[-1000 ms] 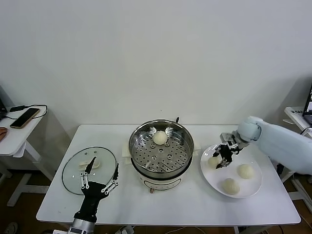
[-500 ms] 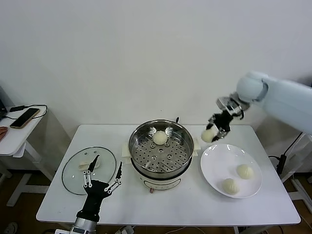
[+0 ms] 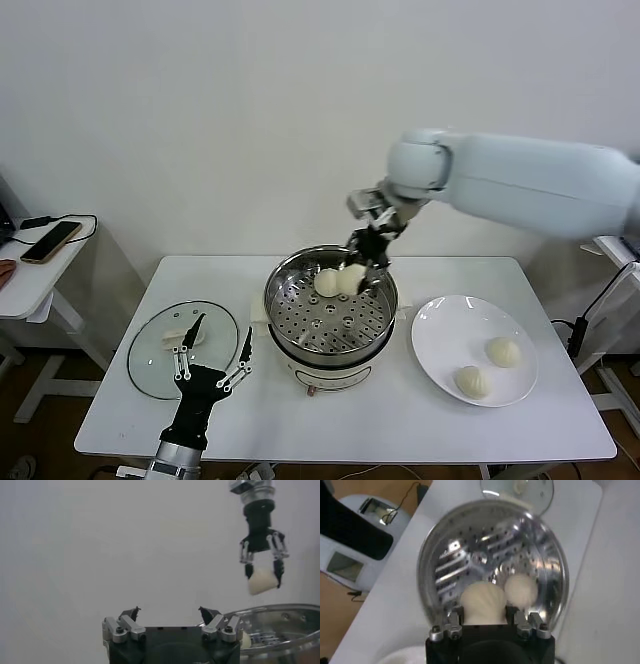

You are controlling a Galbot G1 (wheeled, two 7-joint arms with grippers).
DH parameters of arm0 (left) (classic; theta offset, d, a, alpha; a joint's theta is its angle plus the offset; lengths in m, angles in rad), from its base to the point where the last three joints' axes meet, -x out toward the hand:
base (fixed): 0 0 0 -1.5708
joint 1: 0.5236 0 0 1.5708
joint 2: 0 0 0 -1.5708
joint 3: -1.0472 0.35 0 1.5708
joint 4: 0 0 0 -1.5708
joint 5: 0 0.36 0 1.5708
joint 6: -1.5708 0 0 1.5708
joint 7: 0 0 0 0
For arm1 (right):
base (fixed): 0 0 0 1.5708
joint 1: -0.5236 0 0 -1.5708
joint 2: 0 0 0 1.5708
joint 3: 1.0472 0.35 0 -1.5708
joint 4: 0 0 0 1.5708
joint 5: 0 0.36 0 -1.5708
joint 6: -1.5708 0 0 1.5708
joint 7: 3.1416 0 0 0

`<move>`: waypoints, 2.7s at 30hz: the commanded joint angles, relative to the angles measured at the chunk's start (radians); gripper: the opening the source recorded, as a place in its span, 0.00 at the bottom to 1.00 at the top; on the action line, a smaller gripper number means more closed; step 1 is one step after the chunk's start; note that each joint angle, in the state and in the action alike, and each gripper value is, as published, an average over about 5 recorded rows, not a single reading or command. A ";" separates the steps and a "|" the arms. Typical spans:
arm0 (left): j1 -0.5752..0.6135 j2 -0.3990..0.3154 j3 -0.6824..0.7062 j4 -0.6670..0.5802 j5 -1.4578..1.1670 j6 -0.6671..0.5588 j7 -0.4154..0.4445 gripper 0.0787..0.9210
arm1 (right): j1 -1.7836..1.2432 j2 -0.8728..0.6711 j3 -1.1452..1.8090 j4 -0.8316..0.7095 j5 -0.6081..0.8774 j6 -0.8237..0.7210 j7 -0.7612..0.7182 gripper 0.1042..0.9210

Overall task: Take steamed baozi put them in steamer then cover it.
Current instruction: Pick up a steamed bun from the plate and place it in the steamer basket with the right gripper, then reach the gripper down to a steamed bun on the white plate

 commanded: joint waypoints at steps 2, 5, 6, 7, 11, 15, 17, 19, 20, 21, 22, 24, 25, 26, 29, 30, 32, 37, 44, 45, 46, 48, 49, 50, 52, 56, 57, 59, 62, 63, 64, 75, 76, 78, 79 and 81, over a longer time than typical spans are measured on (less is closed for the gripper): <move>-0.002 0.003 0.000 0.001 0.000 -0.003 -0.006 0.88 | -0.119 0.240 -0.042 -0.112 0.032 -0.066 0.150 0.59; -0.001 0.004 0.000 0.000 0.000 -0.005 -0.008 0.88 | -0.143 0.264 -0.044 -0.150 0.022 -0.067 0.156 0.59; 0.000 0.005 0.000 0.000 0.000 -0.006 -0.008 0.88 | -0.149 0.269 -0.044 -0.158 0.021 -0.066 0.159 0.59; 0.000 0.005 0.000 0.000 0.000 -0.006 -0.009 0.88 | -0.154 0.275 -0.044 -0.167 0.020 -0.065 0.161 0.59; 0.002 0.008 -0.002 0.001 0.000 -0.008 -0.010 0.88 | -0.173 0.292 -0.044 -0.192 0.014 -0.064 0.171 0.60; 0.002 0.007 -0.003 0.000 -0.001 -0.008 -0.010 0.88 | -0.186 0.295 -0.044 -0.200 0.006 -0.064 0.173 0.61; 0.002 0.007 -0.005 0.000 -0.001 -0.008 -0.010 0.88 | -0.189 0.296 -0.043 -0.199 0.003 -0.064 0.174 0.62; 0.002 0.007 -0.006 0.001 -0.001 -0.009 -0.011 0.88 | -0.191 0.297 -0.043 -0.199 0.004 -0.065 0.178 0.66; 0.002 0.006 -0.007 0.002 -0.001 -0.009 -0.011 0.88 | -0.192 0.297 -0.042 -0.198 0.004 -0.065 0.179 0.68; 0.002 0.006 -0.008 0.002 -0.001 -0.009 -0.011 0.88 | -0.192 0.296 -0.042 -0.197 0.004 -0.065 0.179 0.71; 0.002 0.006 -0.008 0.002 -0.001 -0.009 -0.012 0.88 | -0.190 0.294 -0.040 -0.195 0.003 -0.064 0.179 0.74; 0.002 0.007 -0.010 0.002 -0.002 -0.008 -0.012 0.88 | -0.182 0.284 -0.036 -0.184 0.002 -0.064 0.176 0.80; 0.002 0.006 -0.011 0.002 -0.002 -0.008 -0.013 0.88 | -0.175 0.275 -0.033 -0.174 0.001 -0.064 0.175 0.83; 0.003 0.006 -0.011 0.002 -0.002 -0.007 -0.013 0.88 | -0.167 0.264 -0.029 -0.163 0.000 -0.064 0.172 0.85; 0.005 0.004 -0.013 -0.002 -0.002 -0.003 -0.012 0.88 | -0.125 0.199 -0.012 -0.101 -0.012 -0.063 0.149 0.88; 0.005 0.002 -0.013 -0.004 -0.001 -0.002 -0.012 0.88 | -0.107 0.164 -0.002 -0.075 -0.017 -0.061 0.133 0.88; 0.007 0.000 -0.013 -0.009 0.000 0.002 -0.011 0.88 | -0.076 0.088 0.021 -0.028 -0.026 -0.056 0.089 0.88; 0.012 -0.005 -0.013 -0.017 0.007 0.005 -0.009 0.88 | 0.006 -0.171 0.070 0.097 -0.046 -0.022 -0.060 0.88; 0.014 0.001 -0.010 -0.021 0.014 0.008 -0.008 0.88 | 0.089 -0.501 0.052 0.172 -0.146 0.051 -0.198 0.88; 0.013 0.002 -0.009 -0.022 0.015 0.009 -0.008 0.88 | 0.086 -0.535 0.047 0.167 -0.171 0.066 -0.212 0.88; 0.013 0.002 -0.008 -0.023 0.015 0.010 -0.008 0.88 | 0.079 -0.568 0.044 0.160 -0.195 0.083 -0.226 0.88; 0.011 0.003 -0.004 -0.023 0.015 0.010 -0.008 0.88 | 0.052 -0.623 0.042 0.145 -0.250 0.113 -0.245 0.88; 0.010 0.004 -0.003 -0.023 0.016 0.010 -0.008 0.88 | 0.034 -0.650 0.042 0.136 -0.279 0.128 -0.253 0.88; 0.010 0.005 -0.002 -0.022 0.016 0.010 -0.008 0.88 | 0.014 -0.672 0.039 0.130 -0.300 0.141 -0.255 0.88; 0.009 0.006 0.001 -0.022 0.016 0.008 -0.009 0.88 | -0.040 -0.707 0.039 0.120 -0.336 0.159 -0.250 0.88; 0.006 0.003 0.005 -0.020 0.016 0.008 -0.009 0.88 | -0.250 -0.751 0.135 0.104 -0.416 0.184 -0.229 0.88; 0.006 0.001 0.006 -0.019 0.016 0.009 -0.009 0.88 | -0.312 -0.755 0.175 0.099 -0.434 0.187 -0.223 0.88; 0.005 -0.001 0.008 -0.016 0.017 0.010 -0.010 0.88 | -0.427 -0.752 0.259 0.086 -0.466 0.190 -0.212 0.88; 0.006 -0.003 0.008 -0.013 0.018 0.011 -0.011 0.88 | -0.551 -0.731 0.358 0.066 -0.499 0.189 -0.200 0.88; 0.006 -0.003 0.007 -0.012 0.018 0.011 -0.011 0.88 | -0.580 -0.722 0.378 0.059 -0.505 0.188 -0.196 0.88; 0.006 -0.003 0.006 -0.011 0.018 0.011 -0.011 0.88 | -0.600 -0.712 0.390 0.053 -0.511 0.187 -0.194 0.88; 0.007 -0.003 -0.006 0.004 0.018 0.005 -0.014 0.88 | -0.714 -0.624 0.448 -0.042 -0.549 0.181 -0.151 0.88; 0.007 -0.003 -0.007 0.006 0.018 0.004 -0.015 0.88 | -0.722 -0.617 0.454 -0.050 -0.551 0.181 -0.148 0.88; 0.007 -0.003 -0.008 0.006 0.018 0.005 -0.015 0.88 | -0.737 -0.605 0.468 -0.066 -0.558 0.182 -0.145 0.88; 0.007 -0.003 -0.008 0.006 0.018 0.005 -0.015 0.88 | -0.743 -0.600 0.473 -0.072 -0.561 0.182 -0.145 0.88; 0.007 -0.003 -0.009 0.005 0.018 0.005 -0.015 0.88 | -0.751 -0.590 0.482 -0.081 -0.568 0.183 -0.148 0.88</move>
